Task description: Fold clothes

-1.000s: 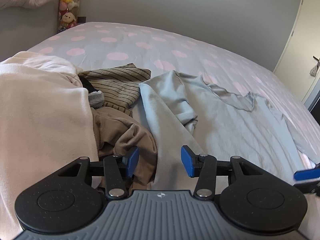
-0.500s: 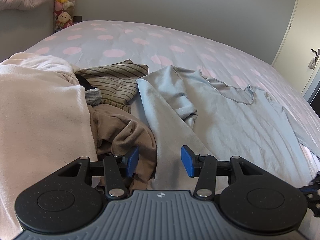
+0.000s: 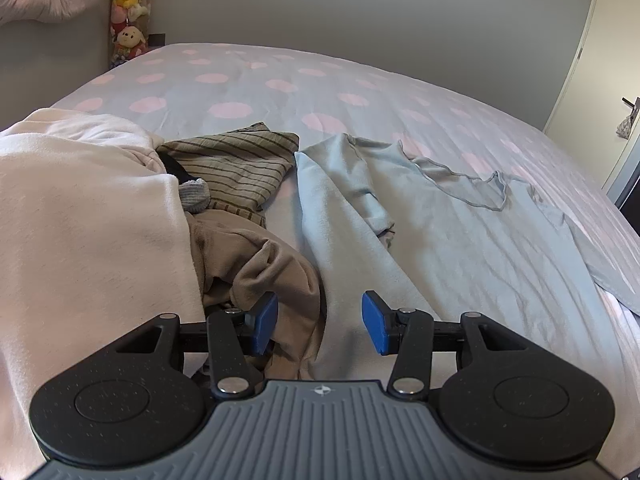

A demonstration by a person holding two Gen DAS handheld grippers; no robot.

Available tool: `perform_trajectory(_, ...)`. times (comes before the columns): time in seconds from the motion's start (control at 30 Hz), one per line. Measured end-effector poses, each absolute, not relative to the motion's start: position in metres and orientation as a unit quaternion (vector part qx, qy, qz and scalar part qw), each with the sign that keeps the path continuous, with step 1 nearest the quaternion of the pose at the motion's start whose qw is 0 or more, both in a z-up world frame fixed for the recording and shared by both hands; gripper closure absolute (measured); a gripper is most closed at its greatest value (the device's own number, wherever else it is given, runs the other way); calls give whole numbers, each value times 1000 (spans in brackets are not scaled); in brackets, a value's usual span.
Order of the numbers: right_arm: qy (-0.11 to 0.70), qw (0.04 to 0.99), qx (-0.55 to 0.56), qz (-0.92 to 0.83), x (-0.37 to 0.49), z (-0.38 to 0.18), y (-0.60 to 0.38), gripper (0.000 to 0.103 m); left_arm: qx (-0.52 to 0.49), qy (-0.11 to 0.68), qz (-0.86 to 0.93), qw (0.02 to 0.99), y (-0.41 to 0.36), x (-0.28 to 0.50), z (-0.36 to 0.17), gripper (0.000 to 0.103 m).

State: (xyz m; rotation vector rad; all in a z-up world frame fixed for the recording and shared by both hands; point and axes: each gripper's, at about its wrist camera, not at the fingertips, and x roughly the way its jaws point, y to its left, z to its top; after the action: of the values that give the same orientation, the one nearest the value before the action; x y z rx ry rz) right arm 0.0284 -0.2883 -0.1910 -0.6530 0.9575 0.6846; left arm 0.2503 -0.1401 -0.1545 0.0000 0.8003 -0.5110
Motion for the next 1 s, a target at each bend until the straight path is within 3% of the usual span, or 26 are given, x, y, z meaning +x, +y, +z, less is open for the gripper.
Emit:
perform_trajectory(0.33, 438, 849, -186, 230, 30, -163, -316, 92, -7, 381, -248, 891, -136, 247, -150, 58)
perform_trajectory(0.67, 434, 866, -151, 195, 55, -164, -311, 91, -11, 379, -245, 892, -132, 247, -148, 58)
perform_trajectory(0.8, 442, 856, -151, 222, 55, -171, -297, 76, -21, 380, -241, 893, -128, 249, -148, 58)
perform_trajectory(1.0, 446, 861, -116, 216, 55, -169, -301, 74, -20, 382, -242, 892, -128, 249, -148, 58)
